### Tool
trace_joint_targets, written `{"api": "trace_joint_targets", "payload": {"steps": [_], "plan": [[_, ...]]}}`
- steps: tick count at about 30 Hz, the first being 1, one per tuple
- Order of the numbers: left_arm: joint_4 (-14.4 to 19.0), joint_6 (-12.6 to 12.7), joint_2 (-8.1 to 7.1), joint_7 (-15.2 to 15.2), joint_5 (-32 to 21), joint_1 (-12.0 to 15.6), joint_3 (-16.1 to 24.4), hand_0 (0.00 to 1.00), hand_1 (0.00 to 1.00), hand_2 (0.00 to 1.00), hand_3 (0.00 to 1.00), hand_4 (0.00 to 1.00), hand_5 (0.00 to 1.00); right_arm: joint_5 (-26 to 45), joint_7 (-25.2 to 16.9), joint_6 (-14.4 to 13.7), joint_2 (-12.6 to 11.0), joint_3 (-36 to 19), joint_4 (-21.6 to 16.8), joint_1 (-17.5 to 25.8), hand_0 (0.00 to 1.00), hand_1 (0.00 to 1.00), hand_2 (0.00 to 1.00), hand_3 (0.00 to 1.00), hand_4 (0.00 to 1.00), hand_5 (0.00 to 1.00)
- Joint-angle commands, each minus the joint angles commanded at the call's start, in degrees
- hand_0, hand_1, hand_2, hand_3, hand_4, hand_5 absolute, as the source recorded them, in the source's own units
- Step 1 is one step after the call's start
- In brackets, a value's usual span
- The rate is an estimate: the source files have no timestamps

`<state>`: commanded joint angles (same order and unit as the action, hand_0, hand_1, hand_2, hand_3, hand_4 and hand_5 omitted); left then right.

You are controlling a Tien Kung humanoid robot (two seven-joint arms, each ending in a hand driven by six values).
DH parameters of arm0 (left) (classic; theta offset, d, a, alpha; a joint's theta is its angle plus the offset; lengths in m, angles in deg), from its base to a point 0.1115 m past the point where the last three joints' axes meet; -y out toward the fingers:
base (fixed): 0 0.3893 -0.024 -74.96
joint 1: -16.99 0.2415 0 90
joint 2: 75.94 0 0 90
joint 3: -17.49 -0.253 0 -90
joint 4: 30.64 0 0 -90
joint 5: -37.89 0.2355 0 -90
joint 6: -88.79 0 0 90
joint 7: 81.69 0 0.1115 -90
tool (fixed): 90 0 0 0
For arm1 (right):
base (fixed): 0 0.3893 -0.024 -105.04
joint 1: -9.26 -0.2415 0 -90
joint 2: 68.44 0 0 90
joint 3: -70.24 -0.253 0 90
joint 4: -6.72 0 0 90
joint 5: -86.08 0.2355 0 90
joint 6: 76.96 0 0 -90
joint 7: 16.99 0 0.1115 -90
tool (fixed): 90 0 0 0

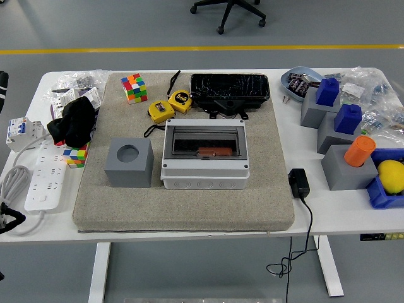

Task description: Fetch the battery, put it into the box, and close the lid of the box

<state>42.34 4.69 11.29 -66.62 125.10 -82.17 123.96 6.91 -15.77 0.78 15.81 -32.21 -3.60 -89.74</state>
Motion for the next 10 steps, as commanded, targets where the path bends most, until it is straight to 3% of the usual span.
{"api": "trace_joint_targets", "payload": {"steps": [4,5,10], "plan": [[-0.1,-0.4,-0.06,0.3,-0.1,0.0,-0.1,0.785,0.786,0.736,0.691,0.928,0.71,0.1,0.0,0.0,0.0,0.1,0.0,0.0,0.892,0.903,0.882,0.886,0.998,0.998],[-0.2,-0.6,-0.06,0.4,-0.3,0.0,-0.1,0.788,0.808,0.773,0.855,0.998,0.912,0.1,0.0,0.0,0.0,0.1,0.0,0.0,0.891,0.901,0.881,0.885,0.998,0.998],[-0.6,-2.8,-0.04,1.1,-2.5,0.0,-0.3,0.788,0.808,0.773,0.855,0.998,0.912,0.1,-0.1,0.0,0.1,0.1,0.0,0.0,0.891,0.901,0.881,0.885,0.998,0.998]]}}
